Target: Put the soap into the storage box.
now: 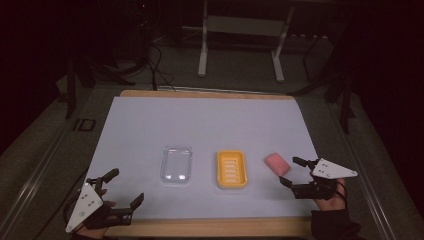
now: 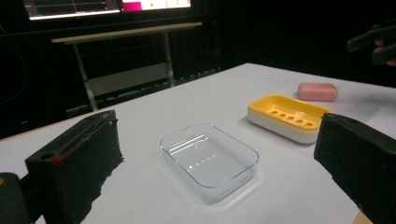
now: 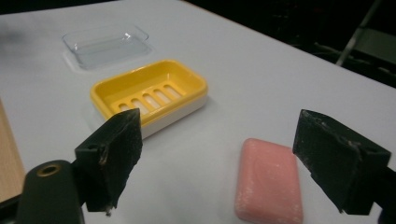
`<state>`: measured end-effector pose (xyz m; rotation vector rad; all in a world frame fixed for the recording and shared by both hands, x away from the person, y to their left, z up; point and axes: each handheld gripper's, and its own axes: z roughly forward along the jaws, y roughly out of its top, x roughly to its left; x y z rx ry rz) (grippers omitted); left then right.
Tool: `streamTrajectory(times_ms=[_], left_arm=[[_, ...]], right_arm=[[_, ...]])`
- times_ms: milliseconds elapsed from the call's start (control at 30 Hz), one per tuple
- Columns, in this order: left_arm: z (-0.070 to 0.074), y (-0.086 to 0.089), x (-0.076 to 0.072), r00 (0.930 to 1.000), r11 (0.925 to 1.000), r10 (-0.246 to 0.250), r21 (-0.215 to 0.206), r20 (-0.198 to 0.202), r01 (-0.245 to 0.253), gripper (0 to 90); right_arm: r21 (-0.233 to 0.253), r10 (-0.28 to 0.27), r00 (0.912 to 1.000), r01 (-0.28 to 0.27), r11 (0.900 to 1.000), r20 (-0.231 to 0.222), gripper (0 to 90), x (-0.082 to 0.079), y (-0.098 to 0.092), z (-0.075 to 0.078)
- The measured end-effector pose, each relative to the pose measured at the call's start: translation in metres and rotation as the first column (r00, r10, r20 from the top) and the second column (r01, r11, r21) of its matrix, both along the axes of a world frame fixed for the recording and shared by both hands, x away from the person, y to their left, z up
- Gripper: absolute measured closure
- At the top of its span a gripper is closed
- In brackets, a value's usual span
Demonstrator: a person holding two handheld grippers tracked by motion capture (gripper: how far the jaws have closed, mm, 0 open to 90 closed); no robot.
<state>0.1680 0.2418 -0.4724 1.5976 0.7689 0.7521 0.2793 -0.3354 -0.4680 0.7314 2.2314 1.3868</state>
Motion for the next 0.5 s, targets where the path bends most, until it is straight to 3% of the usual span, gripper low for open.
streamTrajectory(times_ms=[200, 500], left_arm=[[0.0003, -0.0011, -0.0005, 0.9999, 0.9999, 0.002, 0.010, 0.011, -0.002, 0.9], [-0.0005, -0.0066, 0.0003, 0.9996, 0.9994, -0.027, 0.023, 0.012, 0.026, 0.9]], right_arm=[[-0.023, 0.019, 0.9996, -0.018, 1.000, 0.022, 21.3, -0.0007, 0.0035, -0.0001], [-0.048, 0.043, 0.9982, -0.041, 0.998, 0.043, 19.5, 0.0021, 0.0081, -0.0006]])
